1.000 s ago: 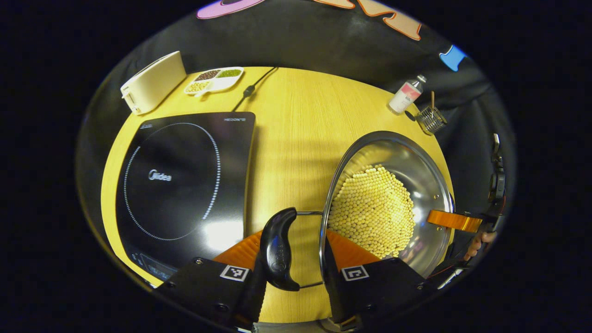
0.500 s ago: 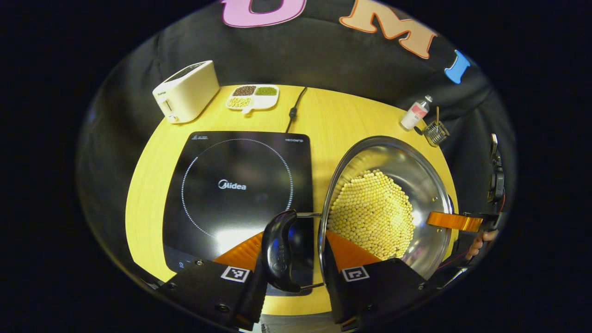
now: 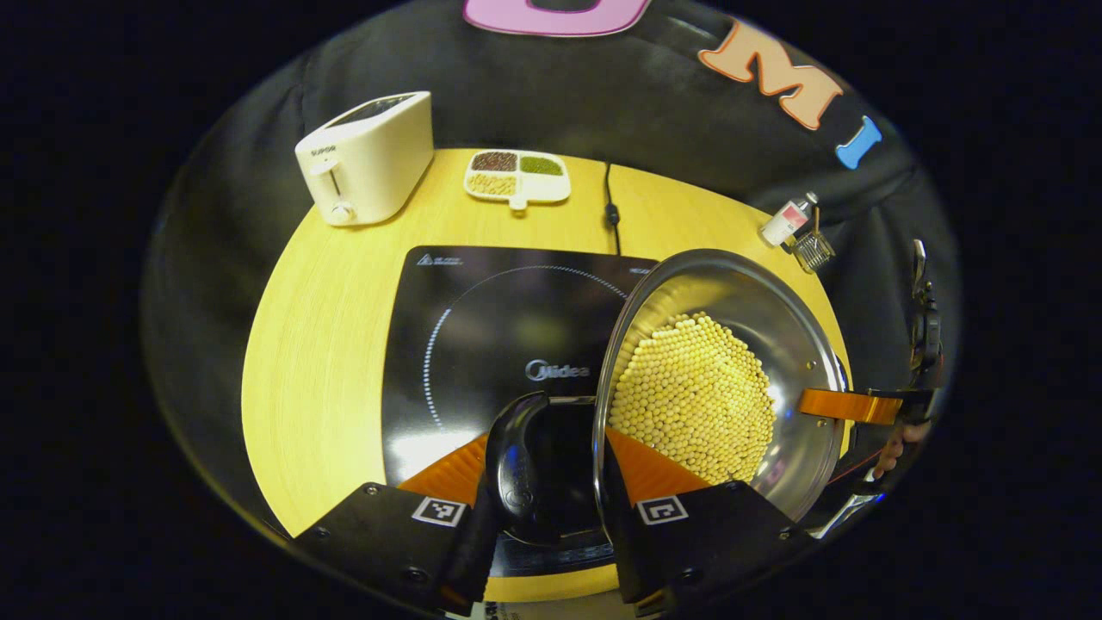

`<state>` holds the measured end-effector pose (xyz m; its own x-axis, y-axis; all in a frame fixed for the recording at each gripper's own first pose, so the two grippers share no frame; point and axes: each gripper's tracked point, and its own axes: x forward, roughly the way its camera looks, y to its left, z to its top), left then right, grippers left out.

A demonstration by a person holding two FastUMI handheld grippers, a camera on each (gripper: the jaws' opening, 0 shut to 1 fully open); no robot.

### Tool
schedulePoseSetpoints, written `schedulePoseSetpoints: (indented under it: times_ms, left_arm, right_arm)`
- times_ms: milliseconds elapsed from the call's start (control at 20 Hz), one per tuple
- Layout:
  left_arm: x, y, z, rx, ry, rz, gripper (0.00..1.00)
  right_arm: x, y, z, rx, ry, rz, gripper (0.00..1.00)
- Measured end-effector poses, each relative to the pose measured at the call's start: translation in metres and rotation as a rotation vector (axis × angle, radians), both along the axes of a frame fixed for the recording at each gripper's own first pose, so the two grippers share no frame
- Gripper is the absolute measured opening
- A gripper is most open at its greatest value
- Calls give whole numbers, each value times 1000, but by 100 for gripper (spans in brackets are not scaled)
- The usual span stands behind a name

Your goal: First push the handle of the pot to place it horizontally, then grasp the pot with both hands and set it on the induction cooktop.

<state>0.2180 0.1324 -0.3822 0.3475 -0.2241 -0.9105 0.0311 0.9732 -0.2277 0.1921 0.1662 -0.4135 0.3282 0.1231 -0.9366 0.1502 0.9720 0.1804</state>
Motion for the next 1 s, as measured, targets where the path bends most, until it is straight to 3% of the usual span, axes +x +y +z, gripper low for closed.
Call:
schedulePoseSetpoints:
  times_ms: [550,850,900,1000]
  left_arm:
    - [36,90,-13,-9,-46,-2,57]
    - [56,106,-15,-4,-87,-19,57]
    - [57,108,-14,0,-92,-16,57]
    - [59,108,-20,18,-86,-7,60]
  right_arm:
    - [29,91,-16,-31,25,9,40]
    - [45,109,-18,-35,26,-3,40]
    - [46,110,-19,-34,25,-4,32]
    - [45,111,-23,-44,27,0,36]
